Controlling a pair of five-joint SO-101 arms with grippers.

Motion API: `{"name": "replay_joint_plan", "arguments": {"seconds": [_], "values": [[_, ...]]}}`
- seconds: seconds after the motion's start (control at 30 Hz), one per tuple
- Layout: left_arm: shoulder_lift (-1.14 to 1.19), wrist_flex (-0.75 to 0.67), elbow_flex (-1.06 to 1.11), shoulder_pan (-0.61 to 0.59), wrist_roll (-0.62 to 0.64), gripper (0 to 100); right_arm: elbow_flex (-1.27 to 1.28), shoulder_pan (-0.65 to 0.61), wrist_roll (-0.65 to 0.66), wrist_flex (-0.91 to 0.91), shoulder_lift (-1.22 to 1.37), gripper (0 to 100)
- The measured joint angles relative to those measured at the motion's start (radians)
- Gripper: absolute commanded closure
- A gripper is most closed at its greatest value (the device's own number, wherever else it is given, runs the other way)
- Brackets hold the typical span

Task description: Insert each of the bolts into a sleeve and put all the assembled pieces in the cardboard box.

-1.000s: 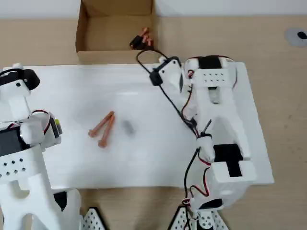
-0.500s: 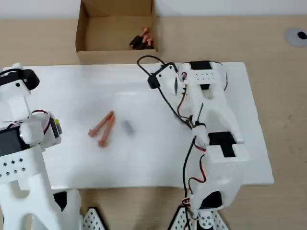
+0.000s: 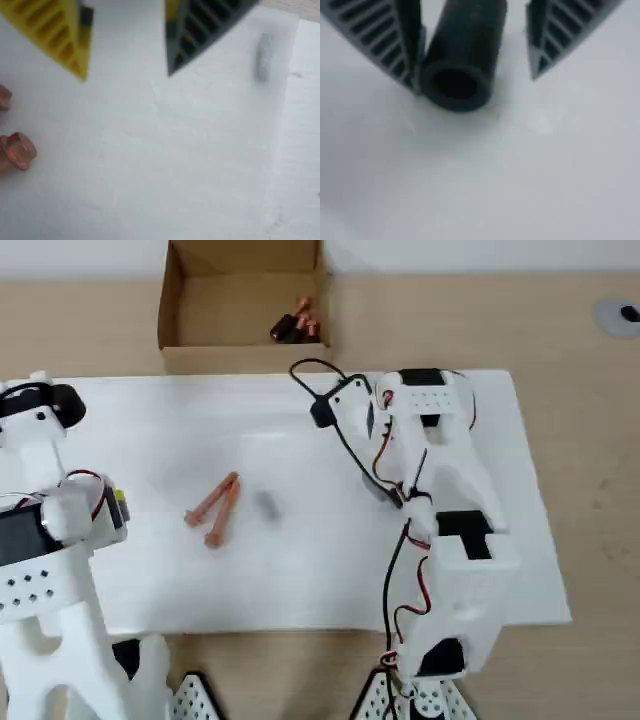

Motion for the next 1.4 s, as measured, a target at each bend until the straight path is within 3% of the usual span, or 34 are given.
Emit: {"name": "replay_joint_plan", "arguments": {"seconds": [0.27, 0.4, 0.77, 1.0, 1.4], "values": [[0.005, 0.0, -0.087, 0.0, 0.0, 89, -0.006, 0.028, 0.014, -0.011, 0.009, 98.8], [0.006, -0.064, -0.08, 0.06, 0.0, 89, -0.017, 0.035, 0.014, -0.011, 0.017, 98.8], [0.011, -0.493, 0.307, 0.296, 0.0, 89, -0.017, 0.035, -0.017, -0.011, 0.017, 98.8], [0.011, -0.738, 0.508, 0.331, -0.018, 89, -0.049, 0.034, -0.025, 0.025, 0.021, 98.8], [0.054, -0.804, 0.551, 0.451, -0.018, 89, -0.078, 0.032, -0.028, 0.157, -0.143, 98.8]]}}
